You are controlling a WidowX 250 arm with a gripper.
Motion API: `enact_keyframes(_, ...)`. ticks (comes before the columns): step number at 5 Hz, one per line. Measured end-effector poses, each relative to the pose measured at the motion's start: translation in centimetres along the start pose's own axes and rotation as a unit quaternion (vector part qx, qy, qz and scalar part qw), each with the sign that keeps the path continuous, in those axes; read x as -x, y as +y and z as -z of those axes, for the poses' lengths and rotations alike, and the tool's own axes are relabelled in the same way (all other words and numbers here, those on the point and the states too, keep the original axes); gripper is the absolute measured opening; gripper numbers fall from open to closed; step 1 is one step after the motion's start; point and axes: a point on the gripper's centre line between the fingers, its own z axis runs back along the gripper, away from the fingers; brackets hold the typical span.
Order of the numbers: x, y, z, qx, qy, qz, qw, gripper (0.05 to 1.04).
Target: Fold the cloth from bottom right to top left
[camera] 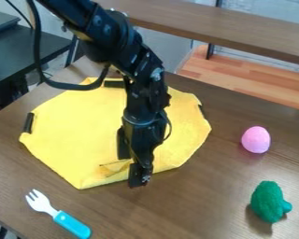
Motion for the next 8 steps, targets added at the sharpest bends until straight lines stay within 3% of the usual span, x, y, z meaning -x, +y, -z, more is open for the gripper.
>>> enact_keyframes(1,0.4,0.1,0.1,-0.008,0.008,0.002,0.9999,0.677)
enact_keyframes(2,1.0,-0.9,0.6,0.0,0.018,0.013,0.9998,0.372)
enact_keyframes(3,1.3,-2.6,0.2,0.007,0.013,0.031,0.9994,0.153)
enact_keyframes(4,1.8,-4.2,-0.3,0.013,0.008,0.056,0.9983,0.054)
enact_keyframes(5,2.0,-4.6,-0.8,0.011,-0.005,0.062,0.998,0.068)
enact_keyframes(6,1.9,-4.5,-2.1,0.01,-0.022,0.062,0.9978,0.219)
enact_keyframes(8,2.3,-3.2,-2.9,0.007,-0.037,0.047,0.9982,0.778)
